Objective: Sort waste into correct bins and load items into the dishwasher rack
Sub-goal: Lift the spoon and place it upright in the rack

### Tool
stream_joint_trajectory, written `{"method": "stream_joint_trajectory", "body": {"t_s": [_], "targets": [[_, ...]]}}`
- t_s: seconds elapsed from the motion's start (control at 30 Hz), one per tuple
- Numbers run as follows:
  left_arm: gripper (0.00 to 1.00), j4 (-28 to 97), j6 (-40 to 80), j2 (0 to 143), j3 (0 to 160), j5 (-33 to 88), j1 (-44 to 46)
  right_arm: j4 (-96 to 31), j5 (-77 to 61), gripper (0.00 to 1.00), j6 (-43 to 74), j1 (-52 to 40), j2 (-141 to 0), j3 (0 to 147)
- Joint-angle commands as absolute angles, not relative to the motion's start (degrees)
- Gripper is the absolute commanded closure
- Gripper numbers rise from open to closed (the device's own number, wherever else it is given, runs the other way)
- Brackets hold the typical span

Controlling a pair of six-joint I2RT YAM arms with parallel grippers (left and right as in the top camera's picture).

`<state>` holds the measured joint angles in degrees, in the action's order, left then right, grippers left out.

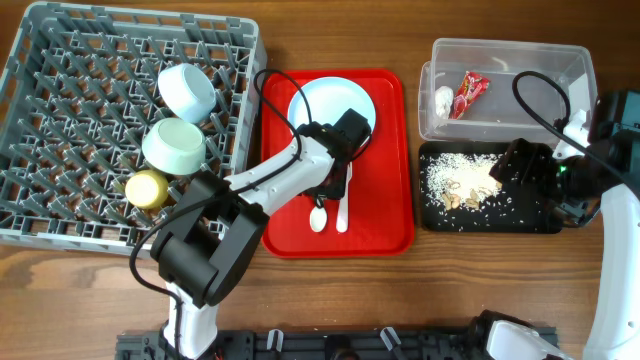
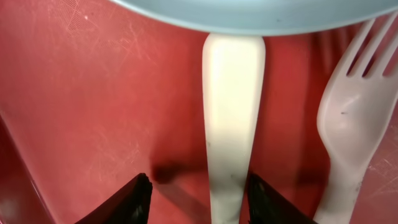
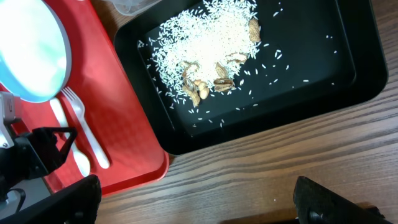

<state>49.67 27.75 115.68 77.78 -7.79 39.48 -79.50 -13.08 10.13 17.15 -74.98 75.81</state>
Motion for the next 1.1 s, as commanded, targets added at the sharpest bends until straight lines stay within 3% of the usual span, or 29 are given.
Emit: {"method": "stream_joint_trajectory", "body": {"t_s": [0.0,0.67,1.07], "targets": [[0.56,50.39,27.9,117.25,76.71,-4.49,39.64,-79.55,-13.58,0.0,8.99,17.32,-74.04,77.14],[0.92,50.83,27.86,117.25,76.71,-0.67,39.64,-79.83,-13.61,0.0,8.99,17.32,-74.04,77.14],[0.96,52.71,27.24,113.34,78.94,-1.93,37.15,-80.2,-13.58,0.0,8.99,17.32,-74.04,77.14]]}}
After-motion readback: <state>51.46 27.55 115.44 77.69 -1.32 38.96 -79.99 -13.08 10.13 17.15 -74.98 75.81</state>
